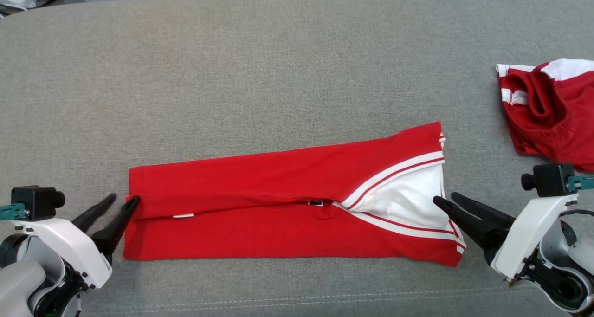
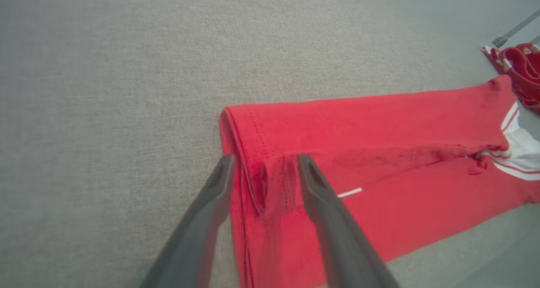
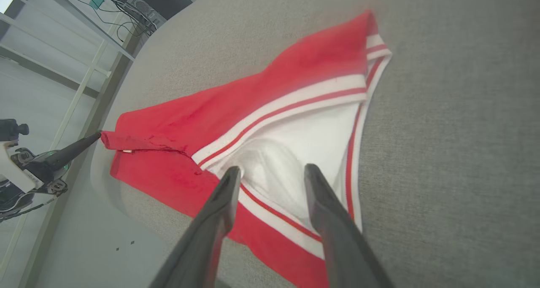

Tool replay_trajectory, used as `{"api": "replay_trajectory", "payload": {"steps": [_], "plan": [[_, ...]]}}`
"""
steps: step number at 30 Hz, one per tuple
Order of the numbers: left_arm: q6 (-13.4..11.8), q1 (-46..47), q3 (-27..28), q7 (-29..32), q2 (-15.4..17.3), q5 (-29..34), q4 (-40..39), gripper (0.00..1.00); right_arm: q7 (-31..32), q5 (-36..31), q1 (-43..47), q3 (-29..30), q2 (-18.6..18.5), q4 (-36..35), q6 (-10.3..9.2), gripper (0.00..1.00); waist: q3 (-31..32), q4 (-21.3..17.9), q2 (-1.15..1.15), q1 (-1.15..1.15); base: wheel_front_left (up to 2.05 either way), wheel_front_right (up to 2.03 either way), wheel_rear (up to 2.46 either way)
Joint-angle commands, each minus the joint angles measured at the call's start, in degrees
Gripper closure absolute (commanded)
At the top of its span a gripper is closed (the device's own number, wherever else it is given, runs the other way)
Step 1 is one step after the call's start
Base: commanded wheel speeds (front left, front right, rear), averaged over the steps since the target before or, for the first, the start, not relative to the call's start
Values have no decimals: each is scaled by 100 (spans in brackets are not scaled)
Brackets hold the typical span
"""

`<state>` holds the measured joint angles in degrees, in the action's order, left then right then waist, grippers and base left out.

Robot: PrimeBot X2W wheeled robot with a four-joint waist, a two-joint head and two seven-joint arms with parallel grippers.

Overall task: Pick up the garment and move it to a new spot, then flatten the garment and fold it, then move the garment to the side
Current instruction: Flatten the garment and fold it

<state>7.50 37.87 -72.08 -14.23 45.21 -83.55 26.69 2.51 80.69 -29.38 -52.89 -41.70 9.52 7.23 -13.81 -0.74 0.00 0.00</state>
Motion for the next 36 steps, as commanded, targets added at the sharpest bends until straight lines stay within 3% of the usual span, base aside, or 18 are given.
{"api": "replay_trajectory", "payload": {"steps": [1, 5, 10, 14, 23, 28, 36], "plan": [[-1, 13, 311, -76, 232, 99, 44, 0, -38, 71, 200, 37, -169, -78, 25, 0, 49, 23, 0, 0, 0, 0, 0], [-1, -173, 854, -76, 90, 471, 226, 0, -348, 127, 291, 233, -278, -76, 25, 0, 209, 77, 0, 0, 0, 0, 0], [-1, -563, 1850, -76, -259, 1174, 412, 0, -1087, -257, 333, 478, -240, 346, 25, 0, 403, 168, 0, 0, 0, 0, 0], [-1, -965, 2644, -76, -609, 1797, 461, 0, -1496, -583, 361, 624, 54, 900, 25, 0, 526, 239, 0, 0, 0, 0, 0], [-1, -1725, 4171, -76, -1399, 2961, 269, 0, -1674, -932, 558, 669, 813, 1802, 25, 0, 603, 459, 0, 0, 0, 0, 0], [-1, -1926, 4469, -77, -1624, 3307, 66, 0, -1714, -1012, 552, 787, 1081, 2274, 25, 0, 501, 581, 0, 0, 0, 0, 0], [-1, -2026, 4662, -77, -1694, 3496, -66, 0, -1731, -1004, 454, 883, 1355, 2742, 25, 0, 318, 731, 0, 0, 0, 0, 0]]}}
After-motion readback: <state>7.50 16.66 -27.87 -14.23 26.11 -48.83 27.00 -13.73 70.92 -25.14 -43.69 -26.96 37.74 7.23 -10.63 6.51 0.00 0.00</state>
